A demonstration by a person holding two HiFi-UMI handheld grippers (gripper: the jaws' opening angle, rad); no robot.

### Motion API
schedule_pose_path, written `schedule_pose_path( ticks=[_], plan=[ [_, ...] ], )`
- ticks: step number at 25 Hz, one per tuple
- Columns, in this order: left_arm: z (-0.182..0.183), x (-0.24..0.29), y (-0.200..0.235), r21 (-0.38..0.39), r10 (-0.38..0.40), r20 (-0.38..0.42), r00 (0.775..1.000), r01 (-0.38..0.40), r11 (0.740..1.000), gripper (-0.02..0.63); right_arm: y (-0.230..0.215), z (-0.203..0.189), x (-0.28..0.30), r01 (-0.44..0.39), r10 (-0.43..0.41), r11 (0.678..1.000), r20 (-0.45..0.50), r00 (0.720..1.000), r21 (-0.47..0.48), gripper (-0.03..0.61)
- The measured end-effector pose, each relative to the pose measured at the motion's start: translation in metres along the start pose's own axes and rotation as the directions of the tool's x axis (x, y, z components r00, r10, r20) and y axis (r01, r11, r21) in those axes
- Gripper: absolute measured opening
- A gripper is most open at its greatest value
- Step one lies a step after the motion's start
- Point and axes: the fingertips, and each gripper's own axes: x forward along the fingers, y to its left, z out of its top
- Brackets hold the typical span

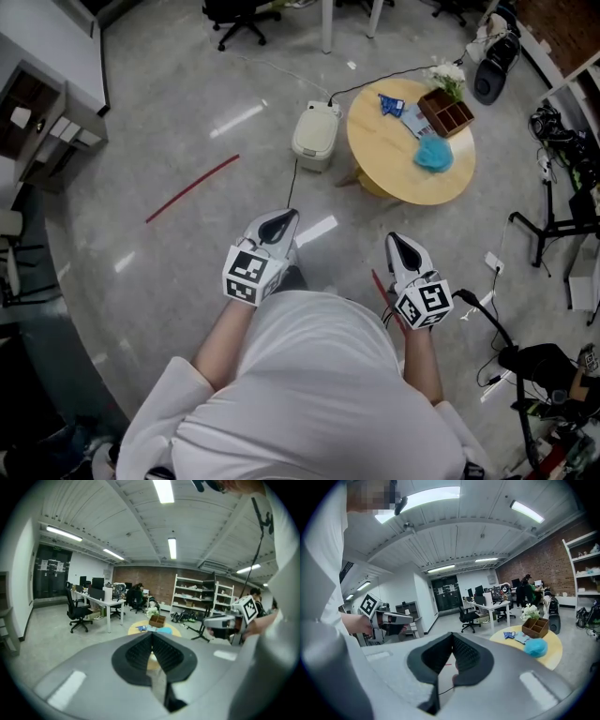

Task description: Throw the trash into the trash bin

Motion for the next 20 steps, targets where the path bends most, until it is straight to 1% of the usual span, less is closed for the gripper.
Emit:
schedule_pose_path(
  ticks=[10,20],
  plan=[
    [0.017,0.025,0.069,0.023,-0.067,-0.020,0.998,0.068,0.997,0.003,0.010,0.021,0.076,0.039,-0.039,0.999,-0.011,0.999,0.004,0.000],
    [0.022,0.048,0.144,0.033,-0.120,-0.051,0.991,0.122,0.992,0.003,0.017,0.035,0.151,0.087,-0.087,0.996,-0.027,0.996,-0.001,0.000]
  ],
)
